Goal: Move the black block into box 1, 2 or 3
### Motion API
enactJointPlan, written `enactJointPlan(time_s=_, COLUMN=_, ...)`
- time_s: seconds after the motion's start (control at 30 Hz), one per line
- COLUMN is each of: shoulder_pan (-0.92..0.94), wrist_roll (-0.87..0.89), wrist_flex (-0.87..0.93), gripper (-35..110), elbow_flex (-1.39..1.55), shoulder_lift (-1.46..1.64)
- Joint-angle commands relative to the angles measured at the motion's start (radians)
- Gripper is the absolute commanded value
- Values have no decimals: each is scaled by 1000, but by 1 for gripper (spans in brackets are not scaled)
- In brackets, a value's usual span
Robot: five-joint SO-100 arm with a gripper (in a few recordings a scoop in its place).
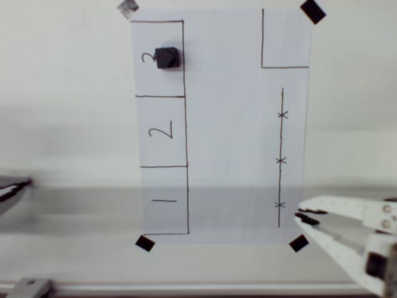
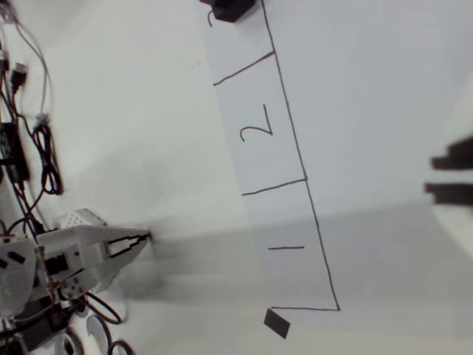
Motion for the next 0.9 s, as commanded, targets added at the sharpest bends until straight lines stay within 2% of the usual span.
enactJointPlan(time_s=0.0, shoulder_pan=-21, wrist_roll=12, wrist_flex=-8, gripper=0, elbow_flex=164, shoulder_lift=212)
enactJointPlan(time_s=0.4, shoulder_pan=-71, wrist_roll=-35, wrist_flex=60, gripper=0, elbow_flex=514, shoulder_lift=672)
enactJointPlan(time_s=0.87, shoulder_pan=-55, wrist_roll=-100, wrist_flex=87, gripper=0, elbow_flex=669, shoulder_lift=815)
